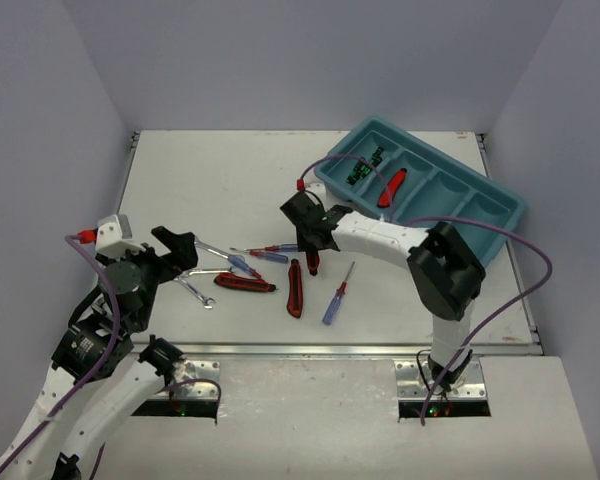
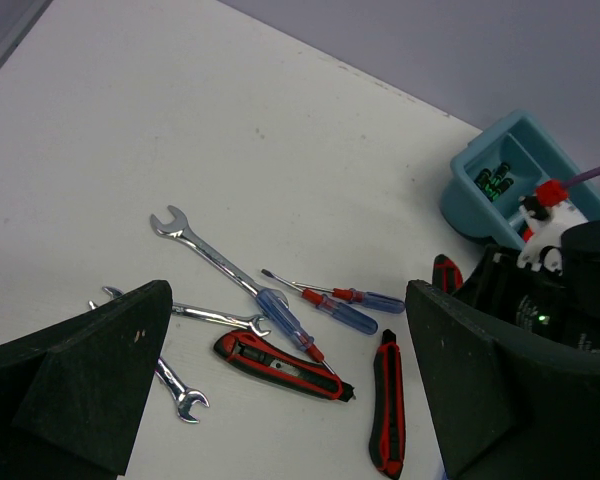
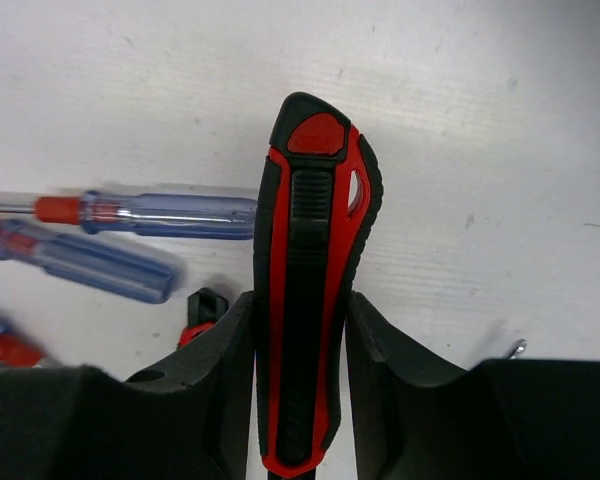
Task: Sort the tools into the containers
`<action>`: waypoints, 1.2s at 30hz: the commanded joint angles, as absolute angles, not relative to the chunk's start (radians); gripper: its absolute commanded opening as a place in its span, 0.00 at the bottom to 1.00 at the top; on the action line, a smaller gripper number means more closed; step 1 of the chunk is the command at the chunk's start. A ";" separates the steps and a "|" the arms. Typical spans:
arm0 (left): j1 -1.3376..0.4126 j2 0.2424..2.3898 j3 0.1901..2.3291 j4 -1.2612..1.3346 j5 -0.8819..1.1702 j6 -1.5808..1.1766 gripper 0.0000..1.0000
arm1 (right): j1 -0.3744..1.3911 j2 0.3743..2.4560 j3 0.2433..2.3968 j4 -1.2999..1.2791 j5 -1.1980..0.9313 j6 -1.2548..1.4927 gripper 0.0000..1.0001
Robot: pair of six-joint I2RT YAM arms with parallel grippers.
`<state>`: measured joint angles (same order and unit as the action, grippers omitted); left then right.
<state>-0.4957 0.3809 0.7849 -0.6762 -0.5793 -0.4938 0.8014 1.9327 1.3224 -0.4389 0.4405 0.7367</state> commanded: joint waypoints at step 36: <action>-0.492 0.398 0.785 -0.637 -0.578 -0.480 1.00 | 0.323 1.792 1.544 -0.484 0.155 0.504 0.71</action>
